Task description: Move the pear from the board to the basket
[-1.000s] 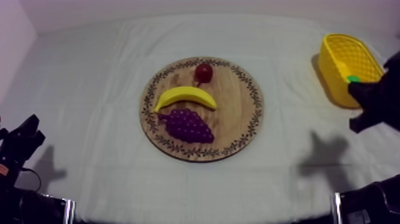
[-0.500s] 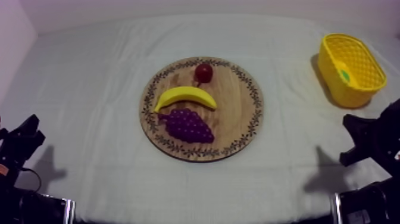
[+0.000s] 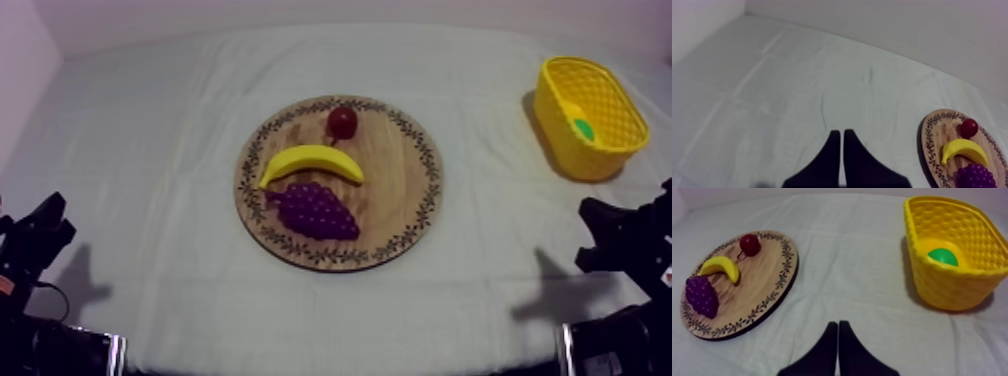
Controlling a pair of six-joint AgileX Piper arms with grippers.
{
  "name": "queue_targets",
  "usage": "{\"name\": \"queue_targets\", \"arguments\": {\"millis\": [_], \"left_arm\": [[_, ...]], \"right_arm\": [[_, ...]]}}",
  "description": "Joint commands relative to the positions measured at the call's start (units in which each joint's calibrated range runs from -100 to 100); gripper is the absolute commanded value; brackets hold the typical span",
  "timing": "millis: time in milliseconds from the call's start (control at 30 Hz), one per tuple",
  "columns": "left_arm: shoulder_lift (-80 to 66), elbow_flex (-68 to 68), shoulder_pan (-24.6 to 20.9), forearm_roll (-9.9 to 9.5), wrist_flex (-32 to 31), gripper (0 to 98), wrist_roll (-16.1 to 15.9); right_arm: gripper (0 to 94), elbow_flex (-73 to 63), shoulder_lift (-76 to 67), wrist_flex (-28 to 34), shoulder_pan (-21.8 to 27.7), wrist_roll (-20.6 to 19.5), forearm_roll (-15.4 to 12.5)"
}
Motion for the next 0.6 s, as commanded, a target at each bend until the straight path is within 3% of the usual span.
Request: {"name": "queue_targets", "arguments": {"millis": [0, 233, 567], "left_arm": [[0.0, -0.1, 0.0, -0.01, 0.0, 0.1, 0.0], [0.0, -0.1, 0.0, -0.01, 0.0, 0.1, 0.0], [0.0, -0.1, 0.0, -0.01, 0.0, 0.1, 0.0]], "right_arm": [[0.4, 0.6, -0.1, -3.2, 0.0, 0.6, 1.0], [0.4, 1.2, -0.1, -5.0, 0.1, 8.4, 1.7], [0.4, 1.3, -0.1, -5.1, 0.1, 9.1, 1.8]]}}
